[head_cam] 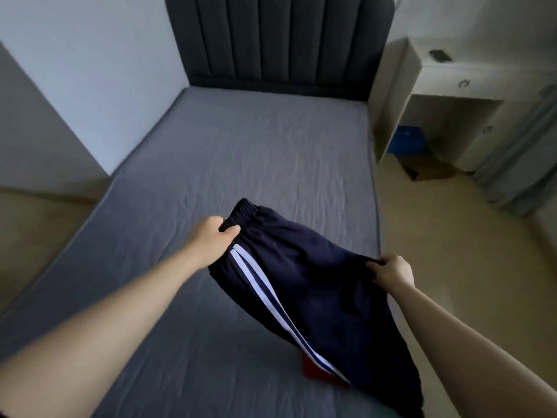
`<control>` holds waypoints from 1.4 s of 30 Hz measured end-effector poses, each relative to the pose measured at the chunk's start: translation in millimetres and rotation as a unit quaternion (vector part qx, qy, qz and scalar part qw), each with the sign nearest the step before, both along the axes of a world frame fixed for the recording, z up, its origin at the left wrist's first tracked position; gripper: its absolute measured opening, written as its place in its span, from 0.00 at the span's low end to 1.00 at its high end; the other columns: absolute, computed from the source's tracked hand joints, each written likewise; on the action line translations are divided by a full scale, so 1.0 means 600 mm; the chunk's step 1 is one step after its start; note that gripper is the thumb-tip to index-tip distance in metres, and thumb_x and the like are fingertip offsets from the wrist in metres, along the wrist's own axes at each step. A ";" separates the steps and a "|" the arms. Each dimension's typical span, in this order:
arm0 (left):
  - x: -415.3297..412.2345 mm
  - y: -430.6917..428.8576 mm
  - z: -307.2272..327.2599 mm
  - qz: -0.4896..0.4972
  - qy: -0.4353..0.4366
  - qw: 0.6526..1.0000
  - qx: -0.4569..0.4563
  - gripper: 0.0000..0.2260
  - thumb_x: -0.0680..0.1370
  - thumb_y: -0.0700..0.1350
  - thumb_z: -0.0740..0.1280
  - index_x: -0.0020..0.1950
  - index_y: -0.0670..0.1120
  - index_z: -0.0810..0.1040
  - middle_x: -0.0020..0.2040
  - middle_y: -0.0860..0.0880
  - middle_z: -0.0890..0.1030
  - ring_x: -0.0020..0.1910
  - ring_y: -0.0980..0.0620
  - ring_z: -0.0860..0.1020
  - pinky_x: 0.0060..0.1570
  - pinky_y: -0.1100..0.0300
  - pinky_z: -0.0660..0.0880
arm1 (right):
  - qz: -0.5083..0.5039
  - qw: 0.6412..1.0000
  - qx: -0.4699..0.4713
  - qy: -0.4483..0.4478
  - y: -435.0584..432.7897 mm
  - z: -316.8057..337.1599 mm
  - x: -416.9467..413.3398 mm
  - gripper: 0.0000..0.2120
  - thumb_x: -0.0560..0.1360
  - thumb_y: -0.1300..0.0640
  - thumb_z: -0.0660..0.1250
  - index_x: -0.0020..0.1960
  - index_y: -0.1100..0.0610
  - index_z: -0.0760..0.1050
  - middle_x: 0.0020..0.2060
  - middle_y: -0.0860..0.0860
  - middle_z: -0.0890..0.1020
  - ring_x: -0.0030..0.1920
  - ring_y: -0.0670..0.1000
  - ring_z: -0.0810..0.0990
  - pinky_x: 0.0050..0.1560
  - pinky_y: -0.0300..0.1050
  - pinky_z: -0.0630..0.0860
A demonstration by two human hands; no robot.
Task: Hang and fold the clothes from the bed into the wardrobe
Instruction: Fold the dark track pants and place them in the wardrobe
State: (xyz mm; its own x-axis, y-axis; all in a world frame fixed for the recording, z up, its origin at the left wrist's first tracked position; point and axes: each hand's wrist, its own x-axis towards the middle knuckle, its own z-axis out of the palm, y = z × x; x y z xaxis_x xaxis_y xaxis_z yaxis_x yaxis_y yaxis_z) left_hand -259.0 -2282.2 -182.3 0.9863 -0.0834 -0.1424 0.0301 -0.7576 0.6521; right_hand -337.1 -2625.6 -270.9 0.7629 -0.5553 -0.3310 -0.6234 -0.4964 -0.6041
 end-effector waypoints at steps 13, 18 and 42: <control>0.043 0.483 -0.418 0.249 0.153 0.956 -0.022 0.14 0.81 0.47 0.61 0.37 0.44 0.65 0.35 0.47 0.71 0.33 0.51 0.70 0.31 0.59 0.64 | 0.201 0.971 -0.055 0.118 0.497 -0.339 0.235 0.10 0.78 0.54 0.65 0.53 0.59 0.77 0.50 0.57 0.81 0.50 0.58 0.78 0.43 0.45 0.69; 0.063 0.594 -0.523 0.282 0.177 0.942 -0.043 0.12 0.81 0.46 0.60 0.38 0.45 0.65 0.37 0.48 0.71 0.34 0.53 0.69 0.30 0.60 0.63 | 0.232 0.955 -0.101 0.156 0.627 -0.421 0.288 0.10 0.80 0.53 0.61 0.53 0.59 0.76 0.49 0.57 0.80 0.44 0.54 0.74 0.41 0.44 0.67; 0.097 0.995 -0.781 0.278 0.114 0.948 0.109 0.02 0.78 0.35 0.63 0.47 0.40 0.74 0.46 0.41 0.76 0.46 0.40 0.76 0.40 0.53 0.71 | 0.362 0.921 -0.049 0.134 1.045 -0.682 0.393 0.28 0.80 0.58 0.61 0.77 0.55 0.54 0.73 0.58 0.60 0.64 0.59 0.71 0.51 0.48 0.70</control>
State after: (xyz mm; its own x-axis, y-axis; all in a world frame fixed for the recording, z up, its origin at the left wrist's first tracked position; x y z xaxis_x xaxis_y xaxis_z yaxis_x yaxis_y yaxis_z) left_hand -201.0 -1685.1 -650.9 0.8112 0.4955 -0.3104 0.5846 -0.6999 0.4105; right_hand -101.4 -1998.8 -679.8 0.8434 0.0299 -0.5364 -0.2280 -0.8842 -0.4078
